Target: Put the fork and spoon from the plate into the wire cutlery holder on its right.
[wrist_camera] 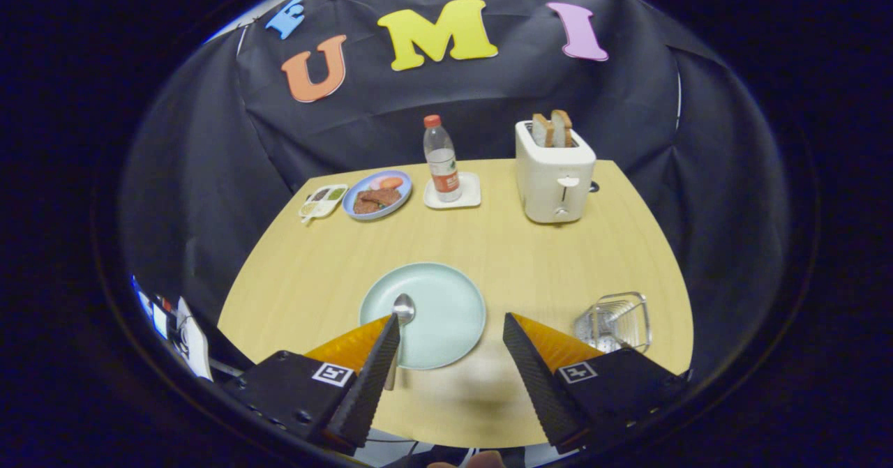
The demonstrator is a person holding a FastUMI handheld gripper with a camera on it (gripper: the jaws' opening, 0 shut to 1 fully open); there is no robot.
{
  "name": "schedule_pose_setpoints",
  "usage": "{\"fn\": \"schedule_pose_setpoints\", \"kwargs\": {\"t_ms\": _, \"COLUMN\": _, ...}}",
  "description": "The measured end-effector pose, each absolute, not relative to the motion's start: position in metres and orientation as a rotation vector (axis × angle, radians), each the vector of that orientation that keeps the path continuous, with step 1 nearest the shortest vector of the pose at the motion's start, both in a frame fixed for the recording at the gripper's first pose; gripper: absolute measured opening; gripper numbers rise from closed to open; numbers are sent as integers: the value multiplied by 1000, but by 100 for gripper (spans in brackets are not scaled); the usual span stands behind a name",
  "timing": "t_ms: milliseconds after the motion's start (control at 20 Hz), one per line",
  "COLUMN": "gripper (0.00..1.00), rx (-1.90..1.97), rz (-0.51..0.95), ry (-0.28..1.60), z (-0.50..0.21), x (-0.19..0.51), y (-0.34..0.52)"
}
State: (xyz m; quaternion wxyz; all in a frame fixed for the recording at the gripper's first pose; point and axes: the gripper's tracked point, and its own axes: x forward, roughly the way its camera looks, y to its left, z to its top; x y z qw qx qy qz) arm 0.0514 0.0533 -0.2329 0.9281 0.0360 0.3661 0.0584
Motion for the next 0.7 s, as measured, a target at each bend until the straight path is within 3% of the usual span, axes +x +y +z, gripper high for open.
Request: {"fn": "schedule_pose_setpoints", "kwargs": {"t_ms": 700, "gripper": 91, "rx": -61, "rz": 160, "ry": 888, "z": -350, "x": 74, "y": 133}}
